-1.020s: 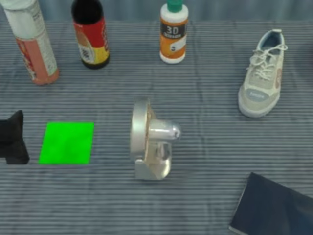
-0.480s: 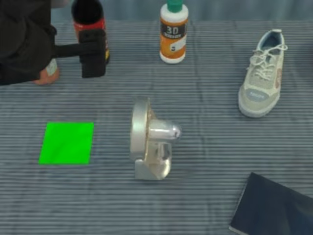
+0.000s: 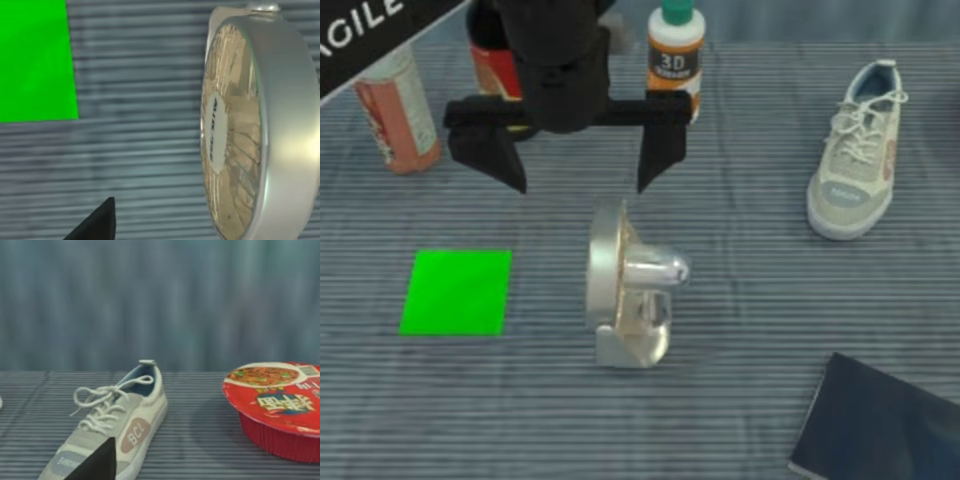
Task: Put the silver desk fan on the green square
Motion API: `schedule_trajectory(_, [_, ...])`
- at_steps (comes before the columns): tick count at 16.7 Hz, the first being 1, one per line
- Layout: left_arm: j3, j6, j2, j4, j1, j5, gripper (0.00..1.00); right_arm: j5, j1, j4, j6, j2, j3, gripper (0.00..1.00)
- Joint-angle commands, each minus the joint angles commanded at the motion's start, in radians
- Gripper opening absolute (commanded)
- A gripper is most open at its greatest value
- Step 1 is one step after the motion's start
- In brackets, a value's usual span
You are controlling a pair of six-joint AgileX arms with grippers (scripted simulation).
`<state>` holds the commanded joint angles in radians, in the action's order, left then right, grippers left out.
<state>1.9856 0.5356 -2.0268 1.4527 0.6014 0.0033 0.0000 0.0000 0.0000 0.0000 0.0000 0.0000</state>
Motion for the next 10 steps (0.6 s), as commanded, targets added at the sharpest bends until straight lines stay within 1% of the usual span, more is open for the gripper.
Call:
schedule_trajectory(4, [0.089,0.026,-0.093,0.073,0.030,0.000,1.00,0.000,0.000,0.000,0.000,0.000,0.000,1.00])
schedule_trajectory(10, [0.069,0.023,-0.090,0.054,0.026,0.000,1.00,0.000,0.000,0.000,0.000,0.000,0.000,1.00])
